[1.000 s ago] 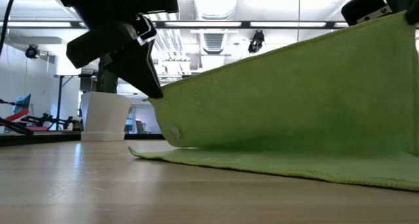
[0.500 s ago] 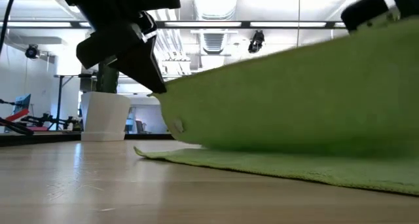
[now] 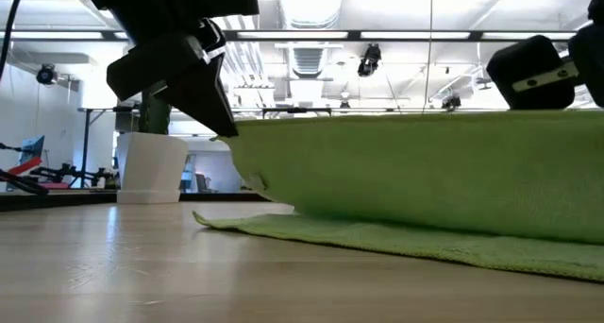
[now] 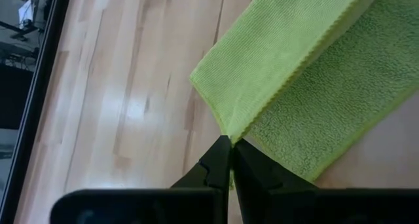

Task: Roll microfiber towels into tight, uniform cylinder then place into a basket
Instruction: Fold the green microfiber cloth

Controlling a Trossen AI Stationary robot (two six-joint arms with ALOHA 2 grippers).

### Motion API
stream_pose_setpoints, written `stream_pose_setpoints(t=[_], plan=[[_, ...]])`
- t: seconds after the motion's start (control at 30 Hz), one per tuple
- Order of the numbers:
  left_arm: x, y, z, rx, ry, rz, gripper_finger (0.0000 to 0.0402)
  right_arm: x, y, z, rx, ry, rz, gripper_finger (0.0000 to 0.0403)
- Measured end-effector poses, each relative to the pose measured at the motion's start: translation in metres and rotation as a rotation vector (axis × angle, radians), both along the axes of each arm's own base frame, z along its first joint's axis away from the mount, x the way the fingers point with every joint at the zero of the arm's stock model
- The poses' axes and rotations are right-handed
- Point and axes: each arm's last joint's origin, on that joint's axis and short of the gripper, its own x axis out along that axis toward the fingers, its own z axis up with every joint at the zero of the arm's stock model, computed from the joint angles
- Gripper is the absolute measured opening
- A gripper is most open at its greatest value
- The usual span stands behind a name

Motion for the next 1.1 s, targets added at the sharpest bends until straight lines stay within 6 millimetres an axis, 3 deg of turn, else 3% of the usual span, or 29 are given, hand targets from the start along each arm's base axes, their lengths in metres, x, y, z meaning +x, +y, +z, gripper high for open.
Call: stream_pose_setpoints(t=[0.6,1.1], plan=[[0.001,-0.003,-0.005,-0.096,0.011,-0.033,0.0,0.0,0.002,0.011,0.05,-0.06,0.072,0.0009],[0.003,0.003,-0.006,-0.027,-0.023,0.004,0.0,0.002,0.004,0.013,0.057,-0.101,0.087,0.0009]])
